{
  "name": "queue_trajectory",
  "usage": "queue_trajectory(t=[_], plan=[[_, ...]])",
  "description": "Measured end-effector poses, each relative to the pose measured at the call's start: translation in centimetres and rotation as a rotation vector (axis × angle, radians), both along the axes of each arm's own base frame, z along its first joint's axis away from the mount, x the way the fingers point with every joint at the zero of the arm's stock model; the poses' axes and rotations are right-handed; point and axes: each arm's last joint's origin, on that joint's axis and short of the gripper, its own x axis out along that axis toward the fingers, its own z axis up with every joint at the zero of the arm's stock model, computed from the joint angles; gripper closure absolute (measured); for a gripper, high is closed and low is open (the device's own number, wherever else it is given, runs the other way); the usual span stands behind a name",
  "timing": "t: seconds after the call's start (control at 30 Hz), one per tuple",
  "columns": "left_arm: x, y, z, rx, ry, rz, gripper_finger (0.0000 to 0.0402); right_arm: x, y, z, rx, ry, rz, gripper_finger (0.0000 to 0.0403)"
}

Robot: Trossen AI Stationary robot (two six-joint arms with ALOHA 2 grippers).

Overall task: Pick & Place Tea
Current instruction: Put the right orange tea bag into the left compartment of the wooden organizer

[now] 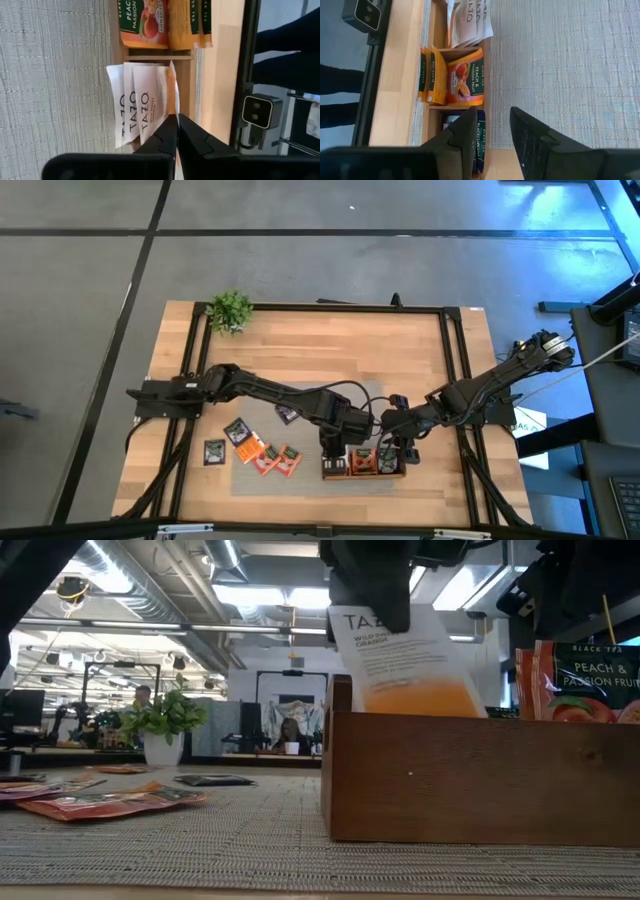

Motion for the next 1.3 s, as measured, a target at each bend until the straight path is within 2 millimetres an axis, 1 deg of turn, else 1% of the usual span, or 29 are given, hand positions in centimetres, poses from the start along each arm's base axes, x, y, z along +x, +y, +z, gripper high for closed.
queue_trajectory(t=[0.27,1.3], plan=[[0.08,0.01,-0.17,0.022,-0.001,0.015,0.0398,0.01,0.0,0.01,-0.001,-0.001,0.002,0.0282],[-0.05,0.27,-0.26,0.003,0.027,0.014,0.0395,0.25,0.14,0.22,0.021,-0.031,-0.001,0.0282]])
